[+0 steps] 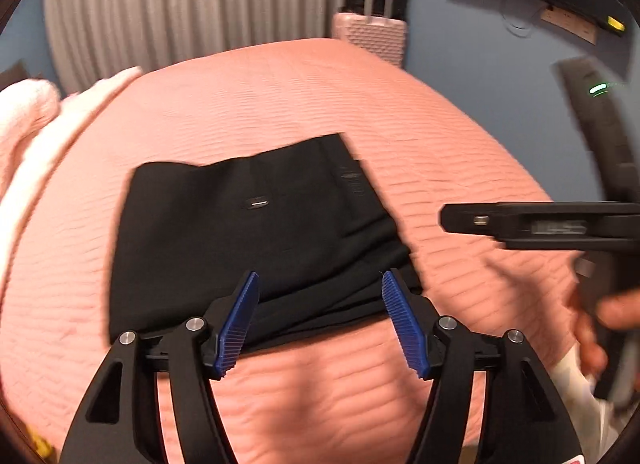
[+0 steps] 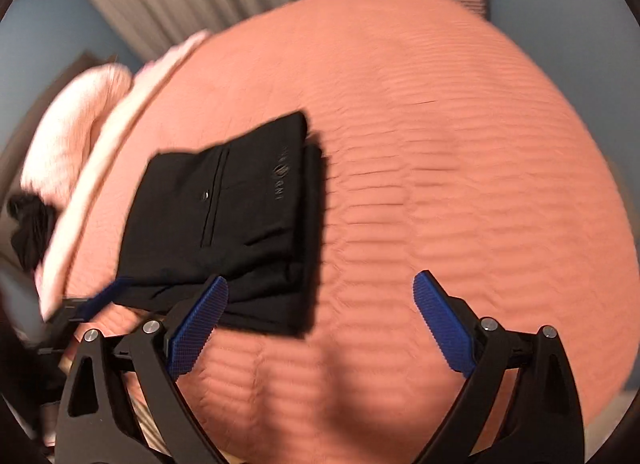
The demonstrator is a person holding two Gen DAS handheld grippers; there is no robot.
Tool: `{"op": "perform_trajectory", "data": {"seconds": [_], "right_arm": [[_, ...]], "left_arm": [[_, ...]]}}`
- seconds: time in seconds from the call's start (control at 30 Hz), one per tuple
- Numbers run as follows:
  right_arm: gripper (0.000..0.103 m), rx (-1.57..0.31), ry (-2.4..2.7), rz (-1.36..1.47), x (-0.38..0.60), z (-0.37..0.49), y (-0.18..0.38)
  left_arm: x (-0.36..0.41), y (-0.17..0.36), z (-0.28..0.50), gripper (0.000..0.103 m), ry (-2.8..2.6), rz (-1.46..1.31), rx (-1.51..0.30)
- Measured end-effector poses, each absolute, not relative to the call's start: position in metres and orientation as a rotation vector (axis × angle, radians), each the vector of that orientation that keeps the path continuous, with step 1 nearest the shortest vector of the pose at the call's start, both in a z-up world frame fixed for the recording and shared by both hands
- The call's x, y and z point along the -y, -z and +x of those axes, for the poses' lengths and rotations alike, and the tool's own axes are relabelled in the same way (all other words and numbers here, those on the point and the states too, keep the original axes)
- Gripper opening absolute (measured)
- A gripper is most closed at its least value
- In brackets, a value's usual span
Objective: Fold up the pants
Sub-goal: 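Grasp the folded trouser stack with the left tool, then square it with the right tool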
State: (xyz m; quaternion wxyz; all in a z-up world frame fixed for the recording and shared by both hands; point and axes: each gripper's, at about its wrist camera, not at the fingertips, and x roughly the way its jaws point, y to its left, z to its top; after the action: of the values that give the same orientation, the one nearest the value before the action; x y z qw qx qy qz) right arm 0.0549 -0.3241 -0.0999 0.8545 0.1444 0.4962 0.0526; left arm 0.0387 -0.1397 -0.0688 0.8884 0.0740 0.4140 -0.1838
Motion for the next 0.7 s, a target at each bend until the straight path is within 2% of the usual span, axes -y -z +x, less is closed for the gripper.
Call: {"op": "perform_trajectory", "data": {"seconds": [0.1, 0.17, 0.2, 0.3, 0.33, 0.37, 0.4, 0.47, 0.53, 0.57, 0.63, 0.7], "right_arm": [[0.092, -1.064, -0.147, 0.304, 0.307, 0.088, 0.114], [0.084, -1.077, -0.154, 0.291, 0.300, 0.103, 0.120], [0.083, -1.098, -0.160, 0.278, 0.295, 0.113, 0.127], [0.054, -1.186, -0.165, 0.281, 0.285, 0.129, 0.152], [0.049, -1.182, -0.157, 0.287, 0.285, 0.128, 0.150], [0.044, -1.176, -0.144, 0.282, 0.283, 0.125, 0.144], [0.027, -1.164, -0.124, 0.272, 0.283, 0.120, 0.137], [0.015, -1.120, -0.113, 0.295, 0.286, 0.104, 0.114], [0.014, -1.098, -0.105, 0.313, 0.288, 0.090, 0.108], [0.014, -1.154, -0.072, 0.245, 0.284, 0.090, 0.124], [0.014, -1.182, -0.050, 0.259, 0.283, 0.086, 0.134], [0.014, -1.148, -0.054, 0.265, 0.280, 0.079, 0.121]], "left_arm": [[0.106, 0.062, 0.038, 0.068, 0.264, 0.160, -0.886], [0.085, 0.063, 0.041, 0.068, 0.185, 0.181, -0.898], [0.072, 0.064, 0.043, 0.068, 0.134, 0.187, -0.905], [0.028, 0.070, 0.046, 0.068, 0.031, 0.167, -0.931], [0.016, 0.071, 0.049, 0.068, 0.006, 0.160, -0.937], [0.007, 0.068, 0.055, 0.068, -0.002, 0.154, -0.939], [-0.002, 0.066, 0.063, 0.068, -0.007, 0.147, -0.940], [-0.009, 0.061, 0.083, 0.068, -0.009, 0.150, -0.937], [-0.008, 0.060, 0.105, 0.074, -0.001, 0.152, -0.928], [-0.005, 0.059, 0.120, 0.075, 0.006, 0.151, -0.923], [-0.003, 0.060, 0.142, 0.075, 0.017, 0.134, -0.943], [0.001, 0.056, 0.162, 0.075, 0.030, 0.112, -0.936]]}}
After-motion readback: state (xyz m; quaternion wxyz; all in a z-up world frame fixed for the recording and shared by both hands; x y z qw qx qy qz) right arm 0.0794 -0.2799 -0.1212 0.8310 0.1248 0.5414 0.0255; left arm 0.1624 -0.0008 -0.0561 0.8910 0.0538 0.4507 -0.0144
